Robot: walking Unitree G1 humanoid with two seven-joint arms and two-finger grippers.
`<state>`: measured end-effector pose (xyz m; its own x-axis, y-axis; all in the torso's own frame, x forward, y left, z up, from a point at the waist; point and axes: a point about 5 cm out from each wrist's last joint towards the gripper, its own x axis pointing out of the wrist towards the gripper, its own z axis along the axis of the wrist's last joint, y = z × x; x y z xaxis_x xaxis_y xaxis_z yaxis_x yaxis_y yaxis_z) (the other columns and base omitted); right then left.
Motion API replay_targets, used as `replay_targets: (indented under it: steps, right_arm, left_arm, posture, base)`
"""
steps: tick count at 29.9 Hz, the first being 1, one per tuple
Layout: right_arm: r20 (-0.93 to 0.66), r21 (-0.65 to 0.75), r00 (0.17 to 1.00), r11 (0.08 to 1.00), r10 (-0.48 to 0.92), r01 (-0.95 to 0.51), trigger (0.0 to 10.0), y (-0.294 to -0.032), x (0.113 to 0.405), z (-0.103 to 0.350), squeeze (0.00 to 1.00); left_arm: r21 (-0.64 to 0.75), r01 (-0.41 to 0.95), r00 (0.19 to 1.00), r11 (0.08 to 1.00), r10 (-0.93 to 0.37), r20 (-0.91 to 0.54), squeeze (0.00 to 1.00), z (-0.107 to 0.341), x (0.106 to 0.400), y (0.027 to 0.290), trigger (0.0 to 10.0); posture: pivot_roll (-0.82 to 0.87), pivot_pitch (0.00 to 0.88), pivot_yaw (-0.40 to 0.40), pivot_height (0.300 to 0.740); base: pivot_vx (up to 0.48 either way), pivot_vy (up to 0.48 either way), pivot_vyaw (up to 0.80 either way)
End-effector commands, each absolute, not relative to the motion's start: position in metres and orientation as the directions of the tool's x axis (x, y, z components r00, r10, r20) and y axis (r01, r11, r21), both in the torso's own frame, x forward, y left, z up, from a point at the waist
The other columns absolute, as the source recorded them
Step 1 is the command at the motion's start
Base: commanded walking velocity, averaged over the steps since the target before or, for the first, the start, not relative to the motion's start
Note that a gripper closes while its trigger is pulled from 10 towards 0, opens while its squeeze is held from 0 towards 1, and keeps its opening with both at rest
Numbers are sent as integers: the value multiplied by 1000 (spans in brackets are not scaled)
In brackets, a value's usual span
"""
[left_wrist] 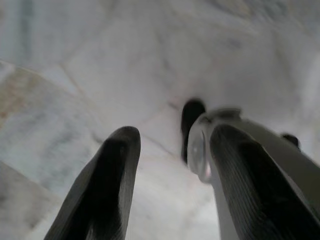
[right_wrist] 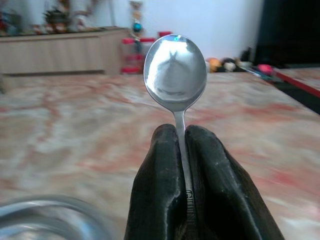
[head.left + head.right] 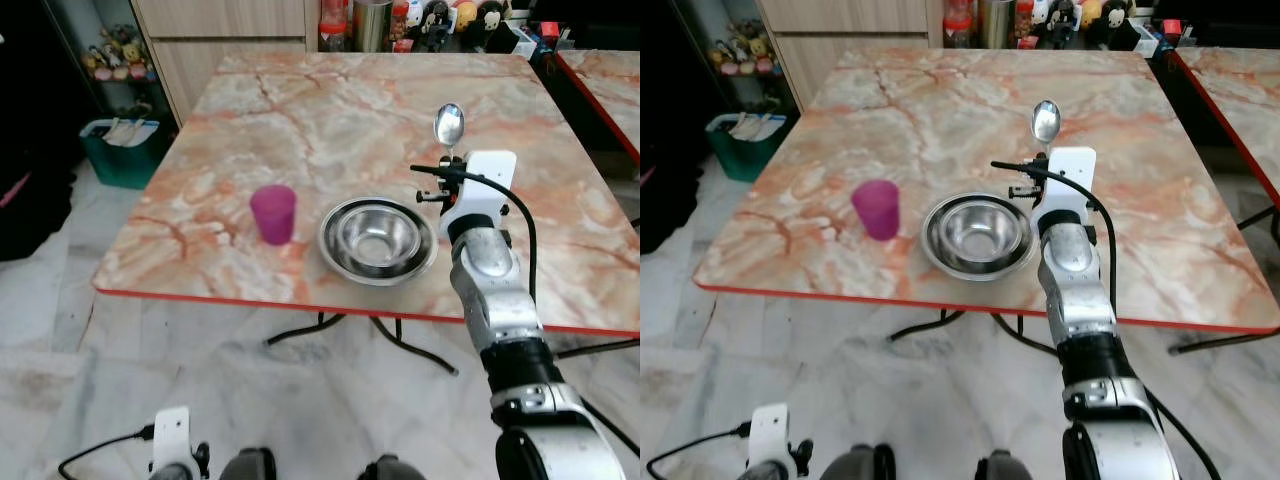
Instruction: Setting the table
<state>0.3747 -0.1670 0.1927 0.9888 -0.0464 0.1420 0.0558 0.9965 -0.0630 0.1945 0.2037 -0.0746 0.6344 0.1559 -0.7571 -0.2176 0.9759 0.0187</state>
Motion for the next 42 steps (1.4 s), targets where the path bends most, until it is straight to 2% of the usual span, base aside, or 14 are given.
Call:
replay_targets:
  steps: [1, 11, 14, 21, 42]
  right_arm:
    - [145, -68, 989, 996, -41, 51, 10000, -165, 374, 195, 0]
    - [90, -64, 995, 997, -35, 41, 10000, -164, 375, 187, 0]
    - [18, -13, 999, 1000, -27, 27, 10000, -164, 376, 175, 0]
    - [-106, -8, 994, 1000, -15, 14, 10000, -165, 376, 155, 0]
    - [-213, 7, 977, 1000, 22, -21, 10000, -164, 374, 129, 0]
  left_arm:
    - [29, -233, 614, 972, 171, -770, 0, -77, 189, 208, 10000]
    - [31, -235, 607, 972, 172, -776, 0, -77, 188, 210, 10000]
    - [34, -235, 603, 972, 172, -779, 0, -78, 187, 210, 10000]
    - [31, -232, 594, 972, 167, -787, 0, -80, 184, 209, 10000]
    - [37, -221, 591, 975, 164, -790, 0, -80, 183, 209, 10000]
  posture:
    - [15, 174, 10, 711]
    - [14, 173, 7, 711]
    - [15, 172, 6, 711]
    - [15, 174, 5, 711]
    - [16, 176, 5, 711]
  base:
    - [0, 0, 0]
    - [0, 0, 0]
    - [0, 0, 0]
    - [0, 0, 0]
    - [0, 0, 0]
